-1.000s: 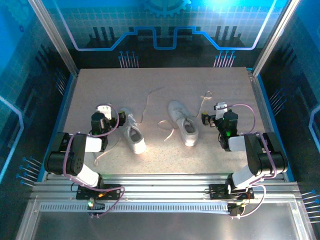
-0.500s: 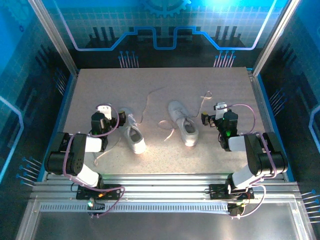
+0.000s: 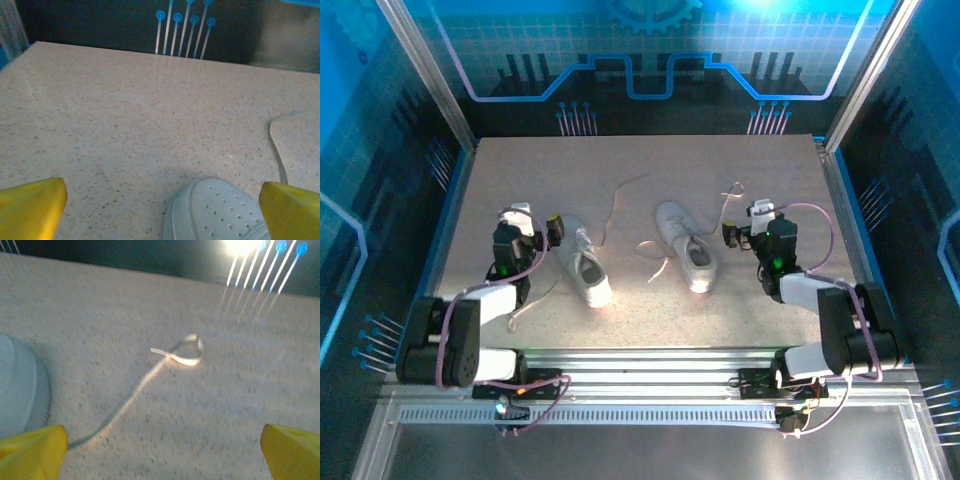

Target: Tie the shoes

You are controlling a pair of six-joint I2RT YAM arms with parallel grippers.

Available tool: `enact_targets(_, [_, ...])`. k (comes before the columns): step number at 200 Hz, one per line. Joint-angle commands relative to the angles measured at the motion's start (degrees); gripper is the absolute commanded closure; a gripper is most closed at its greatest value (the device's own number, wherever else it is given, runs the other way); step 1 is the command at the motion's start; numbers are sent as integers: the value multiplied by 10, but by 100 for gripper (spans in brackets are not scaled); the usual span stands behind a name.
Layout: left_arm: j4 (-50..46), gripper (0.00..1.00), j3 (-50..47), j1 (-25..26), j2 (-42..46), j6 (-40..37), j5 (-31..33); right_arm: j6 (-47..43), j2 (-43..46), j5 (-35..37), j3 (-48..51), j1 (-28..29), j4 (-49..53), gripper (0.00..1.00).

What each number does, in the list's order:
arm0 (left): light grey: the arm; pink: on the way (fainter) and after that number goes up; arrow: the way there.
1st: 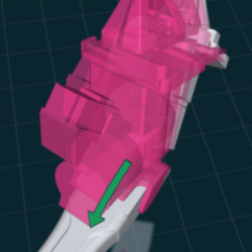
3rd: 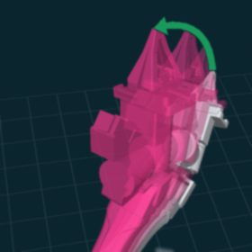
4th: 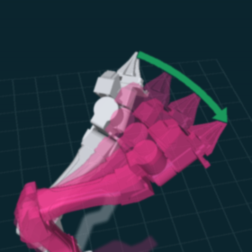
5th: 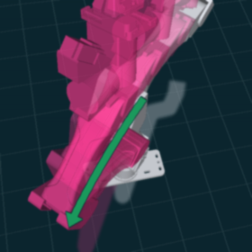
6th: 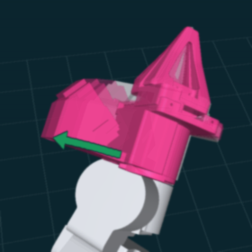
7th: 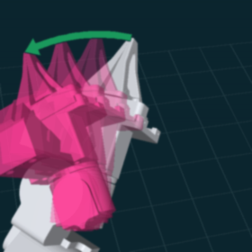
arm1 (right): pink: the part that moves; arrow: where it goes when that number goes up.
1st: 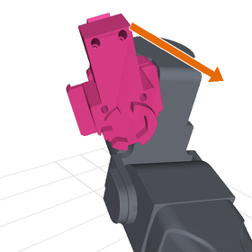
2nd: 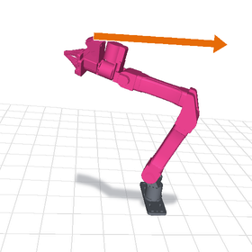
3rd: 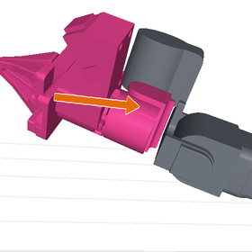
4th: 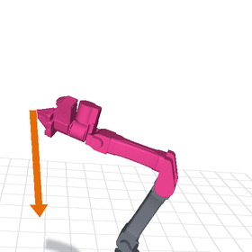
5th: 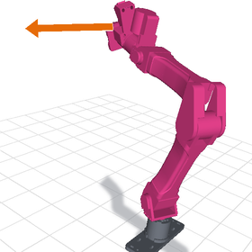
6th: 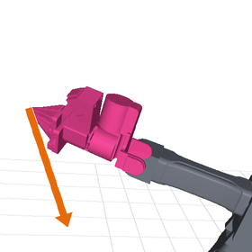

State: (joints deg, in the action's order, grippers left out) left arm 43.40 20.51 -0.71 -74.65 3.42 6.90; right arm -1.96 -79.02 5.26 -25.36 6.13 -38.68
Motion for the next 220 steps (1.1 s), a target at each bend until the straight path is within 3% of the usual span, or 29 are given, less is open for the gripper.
enact_targets(1, [-151, 1, 40, -6, 74, 54, 52, -17, 55, 51, -75, 40, 129, 0])
enact_targets(21, [-347, 1, 106, -7, 131, 112, 95, 27, 58, 78, -194, 85, 313, 1])
enact_targets(50, [-634, 4, 188, -10, 194, 229, 154, 59, -24, 105, -354, 183, 506, 6])
enact_targets(73, [-806, 6, 225, -13, 233, 312, 162, 81, -90, 108, -422, 268, 580, 8])
enact_targets(101, [-948, 10, 240, -14, 260, 385, 134, 120, -148, 66, -457, 343, 615, 12])
enact_targets(129, [-1021, 20, 226, -14, 255, 452, 74, 146, -179, 33, -449, 386, 620, 19])
enact_targets(161, [-1024, 27, 180, -14, 233, 511, 9, 155, -192, 6, -419, 414, 610, 30])
enact_targets(197, [-1019, 31, 140, -15, 221, 575, -13, 147, -209, -44, -411, 433, 600, 44])
enact_targets(220, [-1008, 26, 125, -19, 210, 597, -6, 136, -224, -62, -410, 447, 591, 47])
